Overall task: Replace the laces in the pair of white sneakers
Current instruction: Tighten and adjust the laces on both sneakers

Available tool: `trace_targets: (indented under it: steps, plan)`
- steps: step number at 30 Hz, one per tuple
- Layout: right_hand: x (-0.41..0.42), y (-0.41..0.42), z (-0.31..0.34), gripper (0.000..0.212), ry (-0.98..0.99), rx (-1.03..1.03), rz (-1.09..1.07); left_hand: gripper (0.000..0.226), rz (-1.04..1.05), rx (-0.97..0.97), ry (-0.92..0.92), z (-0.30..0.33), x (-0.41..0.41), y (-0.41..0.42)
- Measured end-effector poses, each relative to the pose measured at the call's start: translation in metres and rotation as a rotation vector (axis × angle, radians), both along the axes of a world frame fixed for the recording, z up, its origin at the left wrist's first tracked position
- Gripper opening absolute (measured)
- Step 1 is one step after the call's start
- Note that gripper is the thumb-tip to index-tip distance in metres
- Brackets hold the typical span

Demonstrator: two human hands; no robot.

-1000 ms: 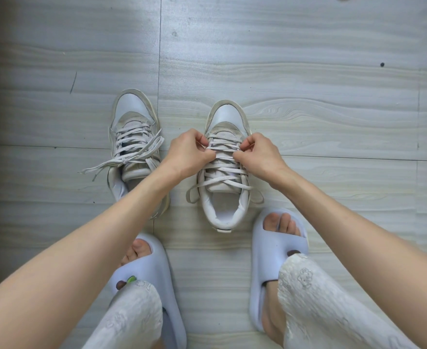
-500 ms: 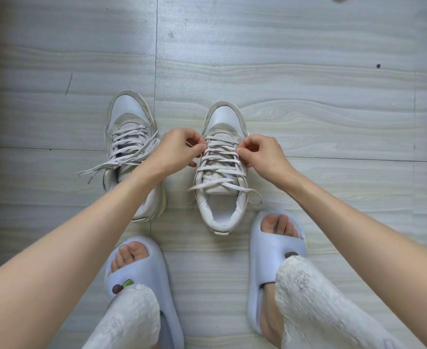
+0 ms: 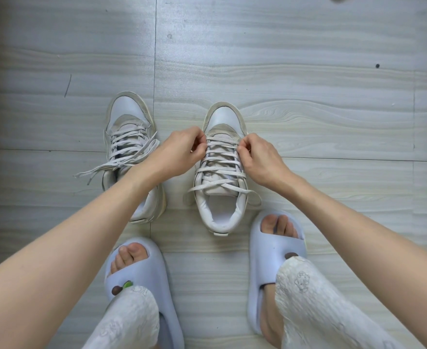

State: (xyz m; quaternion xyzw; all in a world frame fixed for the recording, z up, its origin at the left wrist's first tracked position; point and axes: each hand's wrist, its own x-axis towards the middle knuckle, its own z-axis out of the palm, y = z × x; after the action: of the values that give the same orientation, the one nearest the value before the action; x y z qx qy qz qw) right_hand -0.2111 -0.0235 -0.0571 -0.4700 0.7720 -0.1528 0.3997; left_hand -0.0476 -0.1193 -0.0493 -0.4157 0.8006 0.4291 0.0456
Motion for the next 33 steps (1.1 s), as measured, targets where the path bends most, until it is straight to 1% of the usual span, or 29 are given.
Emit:
trace_targets:
  steps: [4, 7, 10, 13, 16, 19, 21, 23, 27, 30, 33]
  plan:
    - [-0.001, 0.001, -0.001, 0.007, -0.015, -0.003, -0.028, 0.005, 0.031, -0.027, 0.064, -0.001, 0.002, 0.000]
    - [-0.002, -0.002, 0.001, 0.005, -0.108, -0.067, -0.120, 0.010, 0.002, -0.059, 0.098, 0.000, 0.003, 0.002]
    - [0.000, 0.006, 0.000, 0.016, -0.094, -0.145, -0.084, 0.022, -0.064, -0.133, 0.097, -0.001, 0.006, 0.005]
    - [0.003, 0.022, -0.004, 0.028, -0.077, -0.183, -0.046, 0.033, -0.084, -0.175, 0.091, -0.004, 0.013, 0.011]
    - [0.004, 0.032, -0.005, 0.028, -0.111, -0.168, -0.134, 0.039, -0.036, -0.150, 0.087, -0.002, 0.019, 0.021]
    - [0.003, 0.034, 0.005, 0.016, -0.162, -0.170, -0.255, 0.031, 0.110, -0.066, 0.090, 0.002, 0.020, 0.028]
    - [0.006, 0.033, 0.013, 0.008, -0.201, -0.185, -0.264, 0.019, 0.198, -0.028, 0.128, 0.007, 0.021, 0.031]
    - [0.012, 0.031, 0.016, 0.004, -0.179, -0.188, -0.225, 0.010, 0.229, -0.052, 0.153, 0.010, 0.021, 0.033]
    - [0.018, 0.024, 0.014, 0.008, -0.029, -0.122, -0.131, 0.010, 0.143, -0.079, 0.091, 0.009, 0.014, 0.033]
    - [0.016, 0.017, 0.017, 0.007, 0.013, -0.096, -0.045, 0.008, 0.074, -0.081, 0.060, 0.009, 0.007, 0.027]
    - [0.016, 0.016, 0.018, 0.007, 0.016, -0.086, -0.008, 0.008, 0.061, -0.072, 0.051, 0.011, 0.004, 0.025]
